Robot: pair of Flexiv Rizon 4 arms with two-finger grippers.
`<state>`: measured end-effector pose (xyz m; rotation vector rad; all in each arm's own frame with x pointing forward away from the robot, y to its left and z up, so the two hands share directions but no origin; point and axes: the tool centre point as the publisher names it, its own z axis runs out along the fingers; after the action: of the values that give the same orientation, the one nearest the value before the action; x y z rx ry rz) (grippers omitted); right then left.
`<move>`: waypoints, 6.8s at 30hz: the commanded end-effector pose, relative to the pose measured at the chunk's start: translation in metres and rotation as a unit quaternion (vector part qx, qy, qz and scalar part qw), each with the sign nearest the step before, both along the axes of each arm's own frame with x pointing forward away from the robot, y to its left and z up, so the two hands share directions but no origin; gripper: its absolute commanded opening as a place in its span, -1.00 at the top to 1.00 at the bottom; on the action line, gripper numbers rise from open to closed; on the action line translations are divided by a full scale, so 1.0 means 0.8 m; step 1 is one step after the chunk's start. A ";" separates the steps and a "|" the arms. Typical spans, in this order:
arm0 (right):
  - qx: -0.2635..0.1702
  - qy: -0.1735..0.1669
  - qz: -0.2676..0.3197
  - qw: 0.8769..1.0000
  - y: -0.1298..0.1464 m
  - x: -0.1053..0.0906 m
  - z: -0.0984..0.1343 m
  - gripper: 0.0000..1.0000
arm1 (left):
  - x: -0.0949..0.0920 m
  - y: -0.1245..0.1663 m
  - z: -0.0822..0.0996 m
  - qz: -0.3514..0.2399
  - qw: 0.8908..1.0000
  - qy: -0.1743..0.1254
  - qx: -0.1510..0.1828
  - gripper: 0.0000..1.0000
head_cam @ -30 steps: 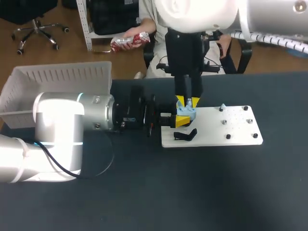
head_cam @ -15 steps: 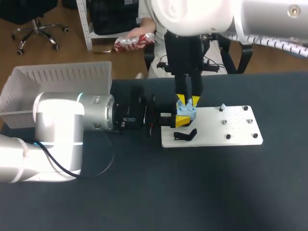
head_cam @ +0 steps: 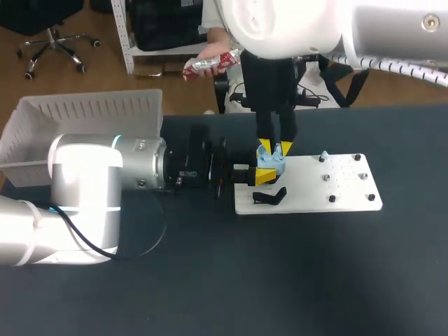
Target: Pick up each earbud case from the left stands, insert the matching earbuds, close the lid, and place the case in the box.
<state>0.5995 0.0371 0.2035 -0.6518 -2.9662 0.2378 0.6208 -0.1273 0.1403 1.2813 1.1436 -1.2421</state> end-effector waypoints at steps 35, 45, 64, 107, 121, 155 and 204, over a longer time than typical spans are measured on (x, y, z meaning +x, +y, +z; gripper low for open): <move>-0.012 0.011 -0.009 1.000 0.000 0.015 -0.020 1.00 | -0.001 -0.001 0.000 0.003 1.000 -0.001 -0.001 1.00; -0.024 0.019 -0.013 0.999 0.002 0.017 -0.027 1.00 | -0.001 -0.001 0.000 0.003 1.000 -0.001 -0.001 1.00; 0.052 0.004 0.008 0.999 -0.034 -0.005 0.003 -0.58 | -0.001 -0.001 0.000 0.003 1.000 -0.001 -0.001 1.00; 0.108 -0.067 0.287 0.949 -0.186 0.153 -0.112 -0.49 | -0.001 -0.001 0.000 0.003 1.000 -0.001 -0.001 1.00; 0.123 -0.050 0.275 0.952 -0.166 0.186 -0.160 -0.14 | -0.001 -0.001 0.000 0.003 1.000 -0.001 -0.001 1.00; 0.163 -0.019 0.188 0.968 -0.159 0.209 -0.220 0.15 | -0.001 -0.001 0.000 0.003 1.000 -0.001 -0.001 1.00; 0.168 -0.025 0.188 0.967 -0.169 0.212 -0.223 1.00 | -0.001 -0.001 0.000 0.003 1.000 -0.001 -0.001 1.00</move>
<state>0.7703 -0.0967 0.0245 -0.0552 -3.0447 -0.2578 0.6207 -0.1273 0.1403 1.2812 1.1438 -1.2419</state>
